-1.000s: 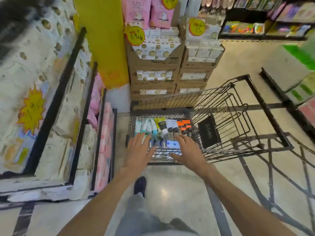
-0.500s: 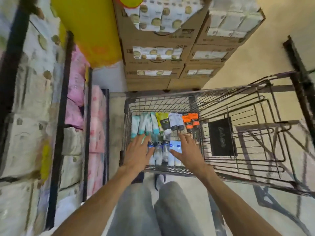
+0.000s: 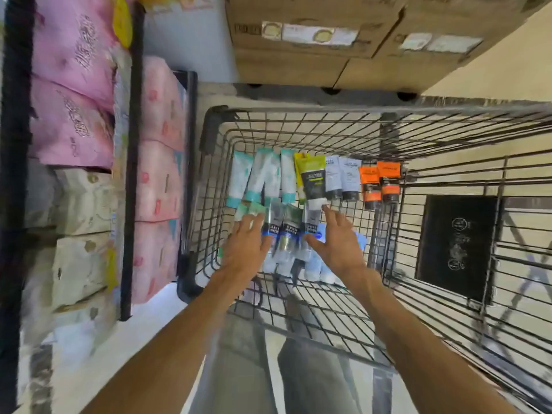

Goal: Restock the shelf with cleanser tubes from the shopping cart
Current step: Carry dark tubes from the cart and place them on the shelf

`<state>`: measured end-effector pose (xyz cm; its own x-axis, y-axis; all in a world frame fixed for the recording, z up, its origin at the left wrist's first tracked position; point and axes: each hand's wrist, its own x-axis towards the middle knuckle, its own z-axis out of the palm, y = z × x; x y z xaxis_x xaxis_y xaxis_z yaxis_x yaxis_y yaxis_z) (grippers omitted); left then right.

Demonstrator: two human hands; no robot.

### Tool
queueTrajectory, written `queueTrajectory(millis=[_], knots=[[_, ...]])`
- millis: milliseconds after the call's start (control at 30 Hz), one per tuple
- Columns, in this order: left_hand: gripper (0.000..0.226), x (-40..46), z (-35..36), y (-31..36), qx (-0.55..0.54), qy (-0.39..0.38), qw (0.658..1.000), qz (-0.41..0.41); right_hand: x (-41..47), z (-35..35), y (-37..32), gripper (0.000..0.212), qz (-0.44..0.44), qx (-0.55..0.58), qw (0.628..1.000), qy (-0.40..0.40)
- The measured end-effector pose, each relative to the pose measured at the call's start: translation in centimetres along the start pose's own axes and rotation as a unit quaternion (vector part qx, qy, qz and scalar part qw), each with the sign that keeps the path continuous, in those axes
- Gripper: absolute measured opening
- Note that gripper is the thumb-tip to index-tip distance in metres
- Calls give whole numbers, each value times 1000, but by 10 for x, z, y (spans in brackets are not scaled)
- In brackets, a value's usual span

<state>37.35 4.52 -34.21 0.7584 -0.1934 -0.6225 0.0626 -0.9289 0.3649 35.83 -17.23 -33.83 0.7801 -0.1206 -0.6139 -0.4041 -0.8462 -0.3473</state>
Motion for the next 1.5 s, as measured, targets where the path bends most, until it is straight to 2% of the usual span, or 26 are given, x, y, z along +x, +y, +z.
queueTrajectory(millis=[133, 300, 400, 500, 700, 800, 933, 1033, 1133, 1500], knots=[[70, 26, 31, 3, -38, 8, 999, -37, 15, 15, 16, 82, 3, 23, 1000, 1], [78, 48, 66, 13, -2, 65, 994, -92, 19, 27, 34, 82, -3, 50, 999, 16], [69, 50, 75, 19, -25, 104, 987, -122, 17, 28, 40, 80, -6, 64, 998, 21], [61, 46, 72, 21, -85, 140, 980, -115, 14, 26, 44, 78, -12, 69, 997, 13], [65, 40, 50, 9, -217, 204, 951, -88, 14, 25, 47, 78, -4, 72, 997, 0], [49, 44, 39, -6, -172, 234, 953, -87, 18, 25, 48, 77, 0, 78, 997, -4], [36, 49, 38, -21, -88, 212, 968, -98, 24, 27, 46, 75, -2, 80, 997, -10], [55, 49, 39, -24, -56, 185, 977, -89, 30, 27, 46, 75, 9, 80, 997, -19], [71, 45, 39, -28, -55, 174, 981, -72, 35, 26, 46, 74, 4, 73, 997, -13], [66, 16, 27, -32, -70, 162, 981, -79, 111, 14, 2, 79, 40, 20, 997, 57]])
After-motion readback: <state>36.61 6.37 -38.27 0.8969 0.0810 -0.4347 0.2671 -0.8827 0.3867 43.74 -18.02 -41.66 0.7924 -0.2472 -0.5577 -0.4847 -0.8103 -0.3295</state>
